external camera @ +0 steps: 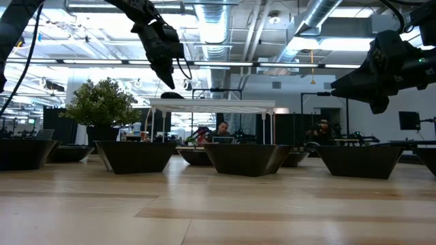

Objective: Pick & Place Mini shaped plates
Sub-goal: Stack the black drop shaped plate on top of the black drop shaped plate on the shelf

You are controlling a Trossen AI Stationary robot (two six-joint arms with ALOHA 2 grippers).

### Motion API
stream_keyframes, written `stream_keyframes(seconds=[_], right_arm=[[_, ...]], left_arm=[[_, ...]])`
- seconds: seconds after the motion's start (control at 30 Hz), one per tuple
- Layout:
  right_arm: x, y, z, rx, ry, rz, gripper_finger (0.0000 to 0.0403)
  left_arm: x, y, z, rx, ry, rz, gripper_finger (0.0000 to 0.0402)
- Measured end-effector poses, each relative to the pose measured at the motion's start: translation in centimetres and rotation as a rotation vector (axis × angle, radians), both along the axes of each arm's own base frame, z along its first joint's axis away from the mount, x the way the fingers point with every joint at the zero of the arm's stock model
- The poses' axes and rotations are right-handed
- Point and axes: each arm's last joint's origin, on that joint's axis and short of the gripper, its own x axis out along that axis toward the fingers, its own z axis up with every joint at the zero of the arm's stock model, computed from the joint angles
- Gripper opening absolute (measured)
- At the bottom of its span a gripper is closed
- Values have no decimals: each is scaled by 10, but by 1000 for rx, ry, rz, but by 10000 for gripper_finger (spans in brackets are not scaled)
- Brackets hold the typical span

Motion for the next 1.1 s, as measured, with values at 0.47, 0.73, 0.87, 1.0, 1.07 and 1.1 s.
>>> stream_keyframes(seconds=[0.47,0.73,0.87,1.0,1.07,1.1], right_arm=[[0,0,0,0,0,0,119],[0,0,0,0,0,0,119],[0,0,0,0,0,0,119],[0,0,0,0,0,0,119],[0,0,0,0,0,0,119],[0,0,0,0,0,0,119]], left_arm=[[2,4,0,84,37,17,40],[15,1,-18,81,69,-8,40],[16,4,-19,153,112,30,40],[15,6,-14,175,90,40,40],[15,7,-15,164,89,60,40],[16,7,-16,163,87,65,40]])
